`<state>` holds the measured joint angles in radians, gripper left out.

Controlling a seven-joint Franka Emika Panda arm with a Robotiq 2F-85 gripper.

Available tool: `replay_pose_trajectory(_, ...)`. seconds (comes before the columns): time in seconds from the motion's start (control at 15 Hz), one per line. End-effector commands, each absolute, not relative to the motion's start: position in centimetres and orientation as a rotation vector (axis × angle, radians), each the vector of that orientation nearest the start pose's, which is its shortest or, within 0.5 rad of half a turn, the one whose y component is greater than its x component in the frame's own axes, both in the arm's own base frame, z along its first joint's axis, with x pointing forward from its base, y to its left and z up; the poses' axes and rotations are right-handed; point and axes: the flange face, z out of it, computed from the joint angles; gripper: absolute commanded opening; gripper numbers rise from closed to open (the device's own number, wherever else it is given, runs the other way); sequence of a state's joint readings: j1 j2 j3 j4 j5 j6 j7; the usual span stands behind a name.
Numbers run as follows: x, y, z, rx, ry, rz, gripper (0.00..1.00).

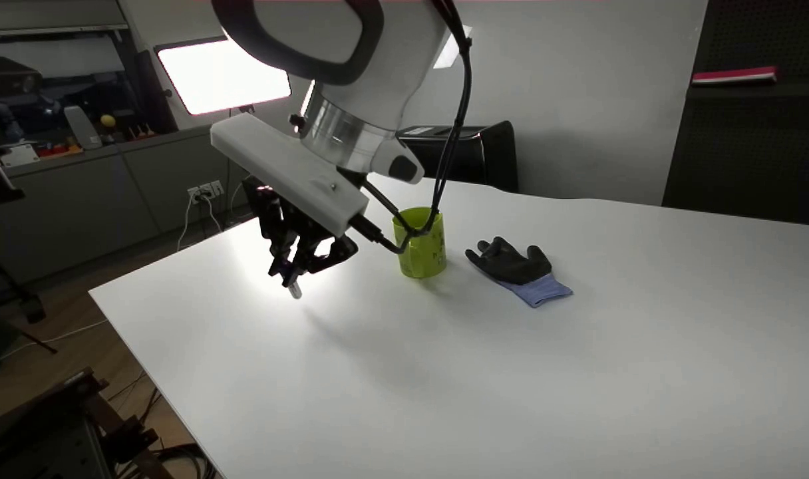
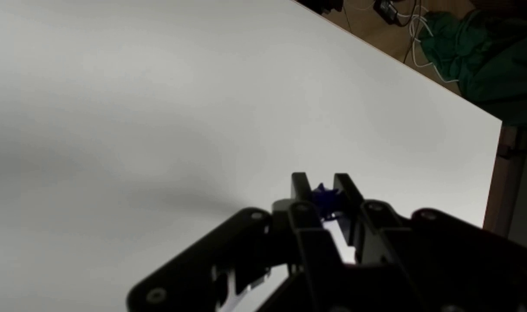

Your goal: Take the marker out of the green bowl

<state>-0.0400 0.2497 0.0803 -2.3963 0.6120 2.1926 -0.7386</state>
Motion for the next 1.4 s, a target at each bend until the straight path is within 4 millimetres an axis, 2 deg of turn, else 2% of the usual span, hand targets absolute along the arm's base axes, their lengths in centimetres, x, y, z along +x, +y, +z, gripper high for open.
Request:
replay_pose_trajectory(0.0, 44.8, 3.7, 17.6, -2.55, -0.378, 0.384, 0.05)
replay_pose_trajectory(0.13, 44.7, 3.7, 16.8, -2.55, -0.372, 0.4, 0.05)
replay_pose_trajectory(0.2, 44.3, 2.5, 16.8, -2.567, -0.375, 0.4, 0.05)
replay_pose_trajectory(0.47, 43.9, 2.2, 16.4, -2.588, -0.373, 0.411, 0.05)
replay_pose_trajectory(0.53, 43.9, 2.1, 16.4, -2.596, -0.375, 0.413, 0.21)
replay_pose_trajectory(0.6, 43.9, 2.0, 16.4, -2.601, -0.378, 0.413, 0.44)
replay_pose_trajectory(0.73, 43.8, 1.7, 16.2, -2.625, -0.387, 0.407, 0.47)
replay_pose_trajectory(0.8, 43.8, 1.6, 16.1, -2.635, -0.389, 0.403, 0.52)
replay_pose_trajectory(1.2, 43.7, 0.9, 15.8, -2.728, -0.431, 0.378, 0.94)
replay_pose_trajectory(1.27, 43.9, 0.7, 15.8, -2.766, -0.464, 0.356, 0.98)
replay_pose_trajectory(1.33, 45.9, 3.0, 18.7, -2.799, -0.483, 0.319, 1.0)
